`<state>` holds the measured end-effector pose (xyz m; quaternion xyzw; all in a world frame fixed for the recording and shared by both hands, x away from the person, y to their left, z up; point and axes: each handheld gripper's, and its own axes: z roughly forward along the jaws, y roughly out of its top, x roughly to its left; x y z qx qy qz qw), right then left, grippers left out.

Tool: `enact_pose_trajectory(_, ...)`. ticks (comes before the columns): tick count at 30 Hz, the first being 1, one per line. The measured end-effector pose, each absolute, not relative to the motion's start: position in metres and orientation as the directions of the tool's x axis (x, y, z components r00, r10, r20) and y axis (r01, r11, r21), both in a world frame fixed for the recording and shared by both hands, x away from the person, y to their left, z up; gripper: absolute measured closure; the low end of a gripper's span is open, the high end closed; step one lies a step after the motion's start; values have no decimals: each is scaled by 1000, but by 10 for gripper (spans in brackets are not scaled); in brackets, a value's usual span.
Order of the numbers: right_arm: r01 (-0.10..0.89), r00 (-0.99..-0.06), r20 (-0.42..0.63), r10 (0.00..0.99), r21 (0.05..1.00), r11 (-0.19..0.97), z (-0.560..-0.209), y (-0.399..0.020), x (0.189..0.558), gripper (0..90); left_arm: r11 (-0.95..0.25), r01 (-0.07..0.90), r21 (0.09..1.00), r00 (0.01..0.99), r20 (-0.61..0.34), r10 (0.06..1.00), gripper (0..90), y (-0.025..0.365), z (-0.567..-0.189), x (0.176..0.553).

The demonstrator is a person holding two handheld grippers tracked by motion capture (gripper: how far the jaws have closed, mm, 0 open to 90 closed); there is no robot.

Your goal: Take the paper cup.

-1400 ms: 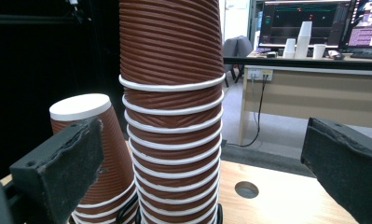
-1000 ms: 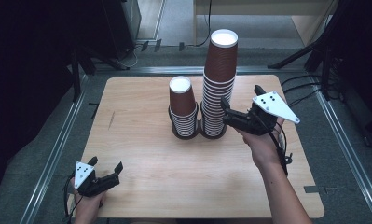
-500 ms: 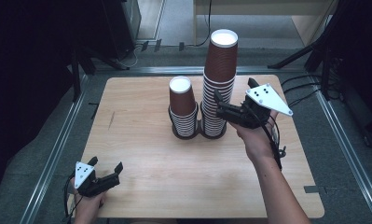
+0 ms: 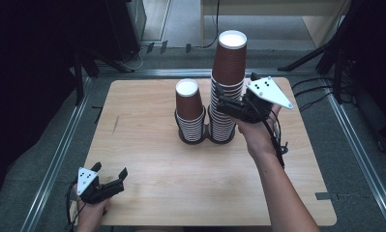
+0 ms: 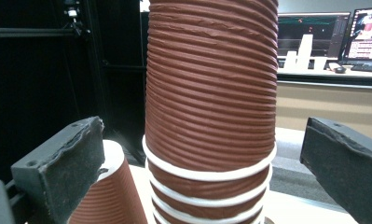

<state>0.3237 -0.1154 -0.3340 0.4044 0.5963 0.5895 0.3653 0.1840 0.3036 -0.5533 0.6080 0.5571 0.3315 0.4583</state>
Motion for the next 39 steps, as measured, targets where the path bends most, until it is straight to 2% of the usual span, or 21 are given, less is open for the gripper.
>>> enact_pose_trajectory(20, 58, -367, 9, 930, 998, 13, -330, -98, 350, 4, 42, 376, 926, 163, -111, 980, 0, 304, -553, 184)
enact_pose_trajectory(26, 58, -333, 2, 943, 998, 18, -331, -96, 356, 63, 43, 376, 926, 165, -113, 980, 0, 304, -553, 184)
enact_pose_trajectory(39, 70, -318, -8, 948, 997, 32, -332, -92, 364, 79, 39, 378, 925, 167, -110, 980, 0, 304, -553, 185)
